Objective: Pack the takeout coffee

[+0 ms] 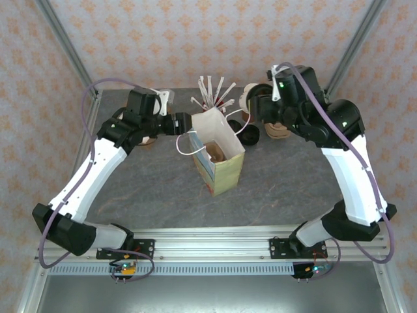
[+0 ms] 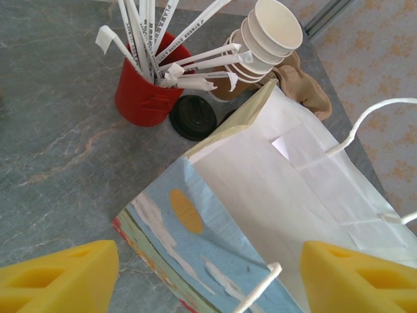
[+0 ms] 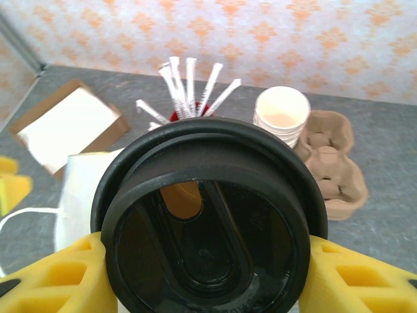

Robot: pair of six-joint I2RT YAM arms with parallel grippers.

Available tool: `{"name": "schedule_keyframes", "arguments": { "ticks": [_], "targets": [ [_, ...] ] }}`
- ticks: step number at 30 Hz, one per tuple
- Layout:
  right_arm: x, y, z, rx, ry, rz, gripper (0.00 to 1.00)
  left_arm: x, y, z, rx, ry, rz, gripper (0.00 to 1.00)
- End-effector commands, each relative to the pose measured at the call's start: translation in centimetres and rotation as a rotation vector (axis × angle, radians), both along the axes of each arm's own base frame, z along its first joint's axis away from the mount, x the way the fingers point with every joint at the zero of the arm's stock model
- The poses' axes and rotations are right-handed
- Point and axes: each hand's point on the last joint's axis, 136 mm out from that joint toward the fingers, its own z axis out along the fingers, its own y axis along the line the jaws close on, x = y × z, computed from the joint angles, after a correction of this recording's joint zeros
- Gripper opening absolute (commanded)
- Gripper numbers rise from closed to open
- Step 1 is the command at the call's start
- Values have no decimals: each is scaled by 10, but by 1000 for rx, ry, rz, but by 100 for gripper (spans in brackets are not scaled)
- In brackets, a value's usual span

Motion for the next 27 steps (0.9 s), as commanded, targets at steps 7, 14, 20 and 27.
{"name": "schedule_keyframes", "arguments": {
  "ticks": [7,14,20,27],
  "targets": [
    [-17,54,-22,-20,105,194,54,17,-17,-5,65,23,-107,73],
    [-23,72,-59,-64,249,226,54,28,-23,-6,126,6,-174,71],
    [-26,78,-85,-92,351,221,54,37,-28,-12,138,12,-197,65],
    [-28,78,-114,-173,455,210,53,39,-38,-22,116,33,-243,54]
  ]
}}
